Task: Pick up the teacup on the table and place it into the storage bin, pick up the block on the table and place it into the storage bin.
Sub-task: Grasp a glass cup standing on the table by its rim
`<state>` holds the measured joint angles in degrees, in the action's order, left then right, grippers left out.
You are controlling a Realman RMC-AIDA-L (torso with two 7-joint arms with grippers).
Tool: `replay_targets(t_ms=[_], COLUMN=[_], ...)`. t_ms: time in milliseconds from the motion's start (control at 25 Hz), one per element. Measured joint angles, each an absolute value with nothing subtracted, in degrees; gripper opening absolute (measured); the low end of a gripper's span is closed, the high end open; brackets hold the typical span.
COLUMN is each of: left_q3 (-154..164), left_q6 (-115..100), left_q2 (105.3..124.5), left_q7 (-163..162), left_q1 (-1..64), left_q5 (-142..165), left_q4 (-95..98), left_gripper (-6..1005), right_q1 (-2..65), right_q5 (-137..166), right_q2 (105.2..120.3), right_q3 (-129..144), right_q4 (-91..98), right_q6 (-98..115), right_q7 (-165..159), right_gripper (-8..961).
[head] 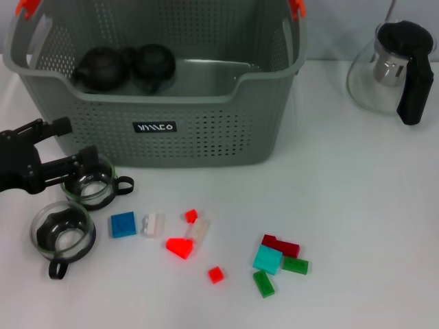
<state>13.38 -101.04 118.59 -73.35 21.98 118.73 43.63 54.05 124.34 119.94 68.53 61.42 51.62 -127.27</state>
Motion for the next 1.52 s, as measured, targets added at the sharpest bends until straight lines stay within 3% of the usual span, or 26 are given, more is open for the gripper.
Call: replay_targets(t_ms=[200,400,480,680,880,1280,1520], left_q3=[13.3,12.9,12.9,13.2,13.4,15.3,19.3], left_q6=[-100.7,-99.2,-99.0,-98.5,-98.5,-99.4,-105.0], left_q2=[118.63,118.09,118.06,118.04,118.02,117.95,118.04], left_q7=[-73.4,-74.1,-74.2,-74.2,-74.2,-75.1,-88.8], left_q1=[22.5,23.8,24.2,24.8,25.2,25.0,24.9], left_q5=[118.4,118.2,118.1,118.1,118.2,119.0,129.4], left_q4=[43.3,42.0,42.0,41.8,41.5,42.5,56.8], left_gripper=[855,856,856,855,855,854,853], right_q1=[38.1,25.1,22.8,20.7,20.8,21.6,21.6], right_q5=[98.0,73.5,69.5,77.1,87.0,92.9,93.2], right_q2=[120.06,120.0,119.89,119.1,120.07,120.05,119.97], right_q3=[63.6,59.9,57.4,54.0,53.6,53.4,53.4], right_q4=[69.3,58.2,51.7,39.4,35.3,33.3,33.8], right_q6=[63.6,78.5,84.8,96.3,92.9,88.0,88.7], right_q7=[-108.1,-82.7,-75.6,-62.9,-59.3,-59.1,-61.2], right_gripper=[614,634,635,629,626,626,626])
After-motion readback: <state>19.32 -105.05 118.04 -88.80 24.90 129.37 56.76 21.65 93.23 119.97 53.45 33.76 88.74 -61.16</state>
